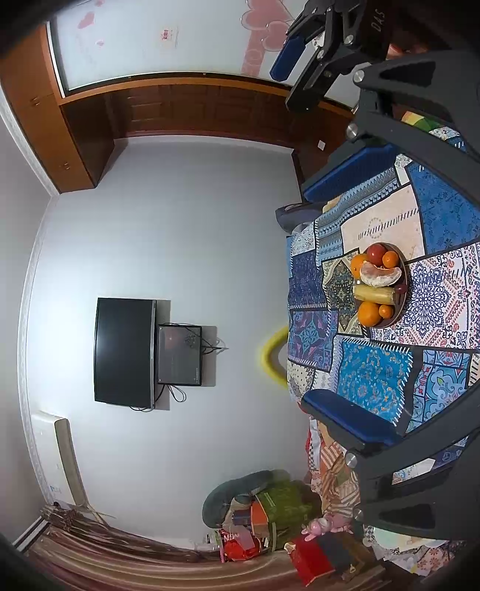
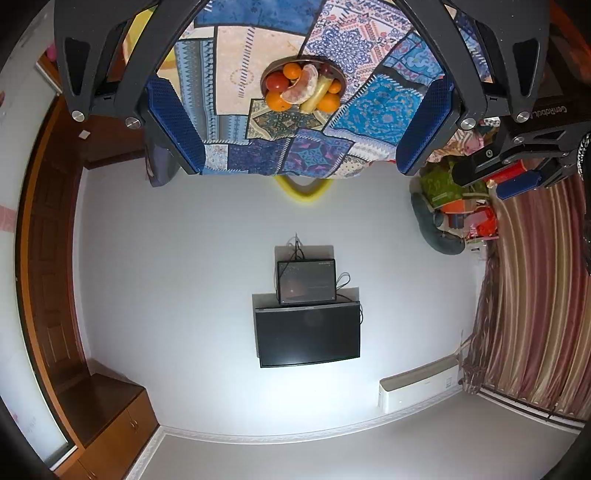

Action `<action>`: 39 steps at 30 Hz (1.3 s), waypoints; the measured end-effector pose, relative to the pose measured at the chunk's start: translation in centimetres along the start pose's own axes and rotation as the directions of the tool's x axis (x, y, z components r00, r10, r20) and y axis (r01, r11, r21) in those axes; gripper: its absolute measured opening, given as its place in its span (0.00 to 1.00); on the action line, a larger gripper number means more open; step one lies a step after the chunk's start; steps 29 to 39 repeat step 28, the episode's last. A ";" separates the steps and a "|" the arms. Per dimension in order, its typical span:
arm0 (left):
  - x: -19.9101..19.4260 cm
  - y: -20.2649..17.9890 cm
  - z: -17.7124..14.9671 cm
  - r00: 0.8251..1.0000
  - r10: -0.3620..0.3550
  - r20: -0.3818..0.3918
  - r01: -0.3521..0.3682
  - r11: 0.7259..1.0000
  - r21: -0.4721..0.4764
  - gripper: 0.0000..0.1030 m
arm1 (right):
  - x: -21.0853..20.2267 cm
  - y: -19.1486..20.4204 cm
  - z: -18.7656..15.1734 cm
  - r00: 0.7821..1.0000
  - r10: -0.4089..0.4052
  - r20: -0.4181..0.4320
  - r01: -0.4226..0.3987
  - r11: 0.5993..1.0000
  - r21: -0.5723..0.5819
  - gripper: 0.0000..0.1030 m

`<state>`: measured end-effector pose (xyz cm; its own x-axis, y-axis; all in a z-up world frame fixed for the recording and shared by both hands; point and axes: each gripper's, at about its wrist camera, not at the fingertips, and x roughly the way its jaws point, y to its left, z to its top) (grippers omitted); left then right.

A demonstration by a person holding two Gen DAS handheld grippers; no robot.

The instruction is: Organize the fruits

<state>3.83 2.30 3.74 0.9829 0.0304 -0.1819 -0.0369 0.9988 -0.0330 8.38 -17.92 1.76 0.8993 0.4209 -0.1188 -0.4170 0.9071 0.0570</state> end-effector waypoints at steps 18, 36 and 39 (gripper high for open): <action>0.2 -0.2 0.0 0.999 -0.042 -0.015 0.042 0.999 0.002 1.00 | 0.1 -0.1 -0.2 1.000 -0.002 -0.002 0.002 1.000 0.001 1.00; 0.6 -0.4 -0.2 0.998 -0.051 -0.021 0.051 0.998 0.020 1.00 | 0.1 0.0 -0.1 1.000 -0.006 -0.001 0.006 1.000 -0.002 1.00; 0.6 -0.4 -0.2 0.998 -0.051 -0.021 0.051 0.998 0.020 1.00 | 0.1 0.0 -0.1 1.000 -0.006 -0.001 0.006 1.000 -0.002 1.00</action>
